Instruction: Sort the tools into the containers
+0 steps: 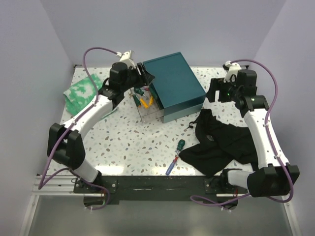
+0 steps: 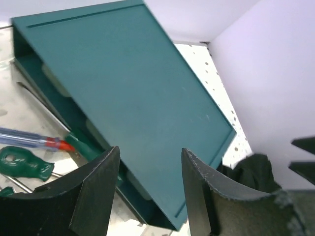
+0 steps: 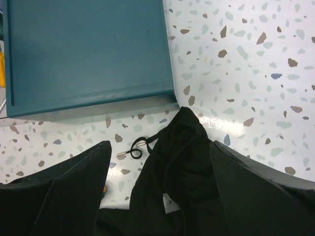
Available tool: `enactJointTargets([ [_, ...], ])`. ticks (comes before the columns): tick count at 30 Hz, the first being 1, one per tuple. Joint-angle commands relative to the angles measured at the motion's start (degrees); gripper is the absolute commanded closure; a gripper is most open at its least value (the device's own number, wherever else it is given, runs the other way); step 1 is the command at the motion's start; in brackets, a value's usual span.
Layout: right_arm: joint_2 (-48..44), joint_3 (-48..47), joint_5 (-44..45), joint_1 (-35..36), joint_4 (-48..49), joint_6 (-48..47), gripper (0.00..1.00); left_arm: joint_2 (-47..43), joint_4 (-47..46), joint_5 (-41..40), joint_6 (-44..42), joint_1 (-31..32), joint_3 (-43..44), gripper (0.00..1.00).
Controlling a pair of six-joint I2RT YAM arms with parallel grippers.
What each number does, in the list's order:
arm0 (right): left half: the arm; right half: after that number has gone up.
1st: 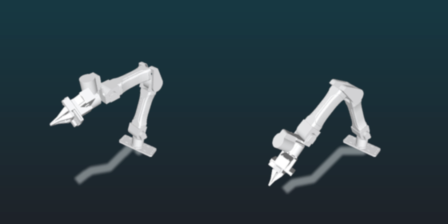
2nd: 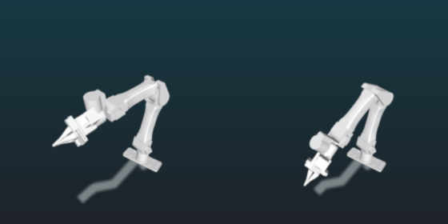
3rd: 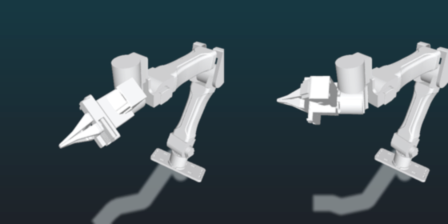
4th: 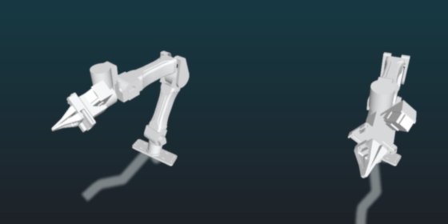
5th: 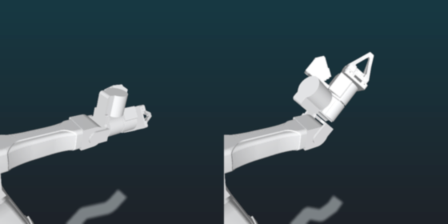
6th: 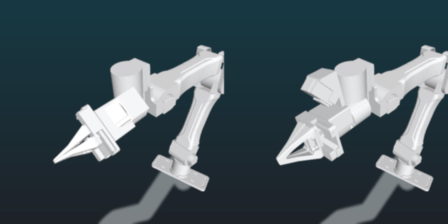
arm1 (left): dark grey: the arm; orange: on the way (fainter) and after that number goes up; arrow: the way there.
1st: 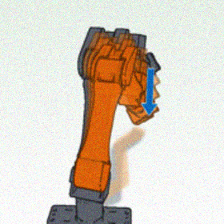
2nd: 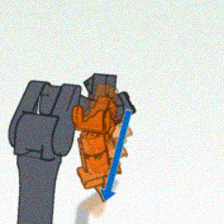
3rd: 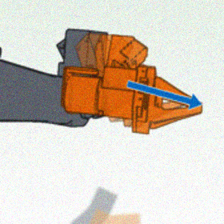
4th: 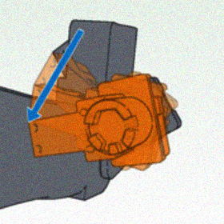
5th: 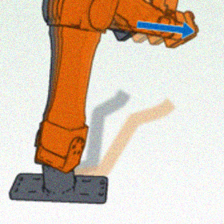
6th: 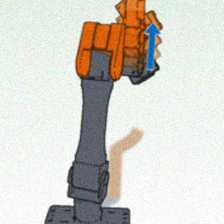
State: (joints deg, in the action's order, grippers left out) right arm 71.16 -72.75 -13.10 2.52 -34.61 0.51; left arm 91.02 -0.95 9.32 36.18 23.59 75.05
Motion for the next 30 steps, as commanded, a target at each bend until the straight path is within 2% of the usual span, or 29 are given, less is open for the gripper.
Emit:
enactJointTargets([
  [1,-2.51,1.65,-1.84,-0.85,2.0,1.16,0.15,-4.97,0.77,7.01,-10.41,4.6,2.04,0.43],
  [3,-2.6,2.0,-2.01,-1.03,2.18,1.33,0.15,-6.11,3.04,9.82,-17.68,11.36,-0.58,0.43],
  [5,-2.51,1.91,-2.1,-1.03,2.18,1.51,0.15,-6.56,4.9,12.47,-21.05,18.37,-2.52,0.42],
  [7,-2.51,1.74,-2.28,-1.12,2.09,1.59,0.15,-6.39,7.88,11.61,-26.24,24.62,-5.17,0.41],
  [10,-2.69,1.74,-2.37,-1.21,2.35,1.68,0.15,-3.85,12.45,9.23,-30.2,29.39,-6.67,0.4],
  [13,-3.3,2.17,-2.19,-1.47,2.27,1.6,0.15,1.95,18.68,6.86,-33.27,30.89,-2.99,0.4],
  [17,-4.44,3.14,-2.19,-1.73,2.0,1.6,0.15,9.24,20.29,6.85,-34.51,32.12,0.8,0.4],
  [20,-4.97,3.4,-2.1,-2.0,1.83,1.51,0.15,12.93,21.34,3.6,-35.04,34.67,1.94,0.39],
  [30,-5.5,3.93,-2.8,-4.02,2.44,1.95,0.15,21.3,21.34,-5.36,-30.04,36.61,4.41,0.37],
])
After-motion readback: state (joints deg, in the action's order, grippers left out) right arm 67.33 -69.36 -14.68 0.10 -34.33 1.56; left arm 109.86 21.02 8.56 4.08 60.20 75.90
